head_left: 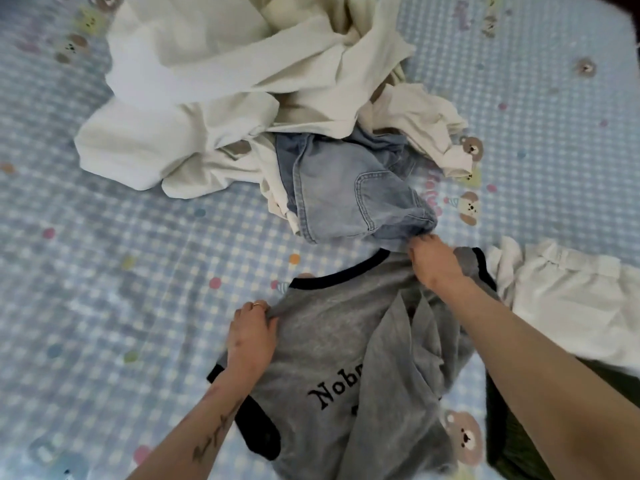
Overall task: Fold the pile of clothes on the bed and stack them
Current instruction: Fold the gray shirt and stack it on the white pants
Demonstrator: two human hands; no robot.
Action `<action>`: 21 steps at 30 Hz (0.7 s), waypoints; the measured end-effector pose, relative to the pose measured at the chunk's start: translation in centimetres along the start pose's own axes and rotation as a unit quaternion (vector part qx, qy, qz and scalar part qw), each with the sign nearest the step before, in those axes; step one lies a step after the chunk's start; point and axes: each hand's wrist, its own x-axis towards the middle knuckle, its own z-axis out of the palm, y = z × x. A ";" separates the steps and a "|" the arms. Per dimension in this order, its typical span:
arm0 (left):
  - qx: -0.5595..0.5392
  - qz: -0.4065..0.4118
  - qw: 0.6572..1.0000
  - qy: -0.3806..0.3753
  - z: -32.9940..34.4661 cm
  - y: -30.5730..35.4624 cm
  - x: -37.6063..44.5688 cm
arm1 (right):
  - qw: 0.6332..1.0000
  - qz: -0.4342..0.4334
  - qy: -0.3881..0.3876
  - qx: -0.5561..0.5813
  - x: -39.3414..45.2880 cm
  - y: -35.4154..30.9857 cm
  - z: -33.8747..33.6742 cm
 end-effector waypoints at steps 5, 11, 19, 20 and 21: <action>-0.131 -0.021 0.991 0.029 -1.4 0.2 -1.6 | 0.989 -0.029 -0.019 -0.143 -2.0 0.3 1.0; -0.145 0.037 0.989 0.009 -9.4 1.6 -7.4 | 0.978 -0.104 0.002 0.181 -9.2 4.7 -6.8; -0.120 0.111 0.984 0.073 -26.0 4.5 -18.5 | 0.953 -0.226 0.031 0.199 -20.6 6.8 -22.0; -0.112 0.121 0.983 0.084 -28.0 4.5 -19.3 | 0.951 -0.239 0.044 0.192 -21.3 6.1 -23.7; -0.103 0.129 0.982 0.094 -29.7 4.5 -19.7 | 0.949 -0.246 0.057 0.188 -21.6 5.4 -25.2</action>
